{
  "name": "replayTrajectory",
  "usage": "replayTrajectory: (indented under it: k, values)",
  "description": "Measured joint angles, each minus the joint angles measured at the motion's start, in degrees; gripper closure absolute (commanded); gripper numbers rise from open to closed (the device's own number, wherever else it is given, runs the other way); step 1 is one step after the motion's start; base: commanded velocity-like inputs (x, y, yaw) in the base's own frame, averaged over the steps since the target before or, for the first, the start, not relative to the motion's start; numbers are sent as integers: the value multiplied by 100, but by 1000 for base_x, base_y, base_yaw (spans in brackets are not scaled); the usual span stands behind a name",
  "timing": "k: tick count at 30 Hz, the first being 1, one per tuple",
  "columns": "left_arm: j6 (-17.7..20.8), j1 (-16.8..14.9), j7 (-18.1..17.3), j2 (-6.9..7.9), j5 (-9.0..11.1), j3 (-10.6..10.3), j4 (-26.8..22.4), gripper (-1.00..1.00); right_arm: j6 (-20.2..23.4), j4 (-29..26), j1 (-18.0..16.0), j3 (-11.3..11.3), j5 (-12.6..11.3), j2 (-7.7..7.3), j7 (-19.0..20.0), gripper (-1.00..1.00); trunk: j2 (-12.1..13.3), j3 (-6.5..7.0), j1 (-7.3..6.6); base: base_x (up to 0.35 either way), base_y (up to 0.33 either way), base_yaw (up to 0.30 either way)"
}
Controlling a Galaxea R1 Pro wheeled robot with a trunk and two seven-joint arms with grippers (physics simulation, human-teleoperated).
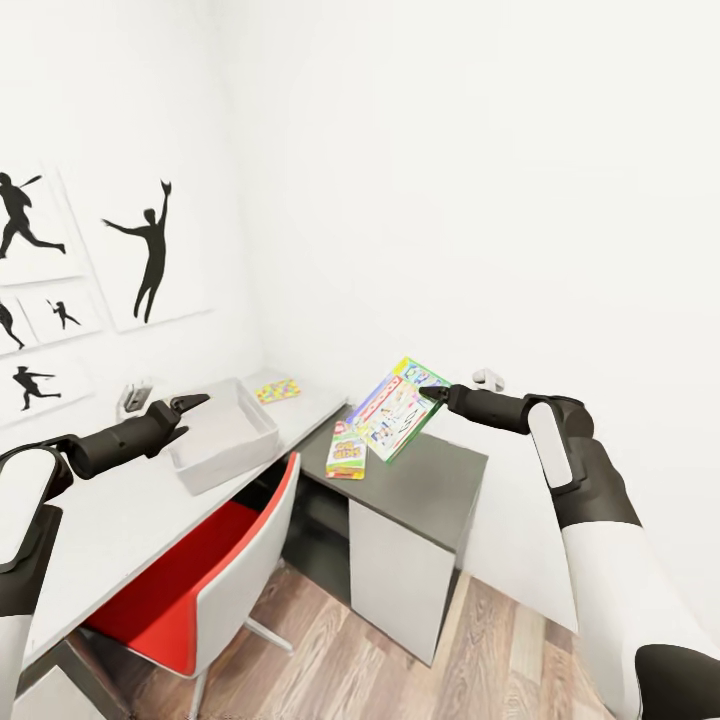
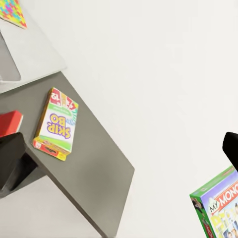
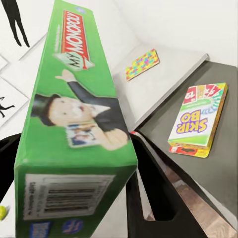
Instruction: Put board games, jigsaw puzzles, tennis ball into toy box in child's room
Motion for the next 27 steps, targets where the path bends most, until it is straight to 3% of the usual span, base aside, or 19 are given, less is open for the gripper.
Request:
replayTrajectory:
  k: [15,27]
  values:
    - [-2,0,2,0,1,15,14,-100,0,0,0,0,1,0,0,100,-1,0,-1,19,0,298]
    - [-3,0,2,0,-7,18,21,-100,1,0,0,0,-1,-5,1,100,0,0,-3,245,-19,299]
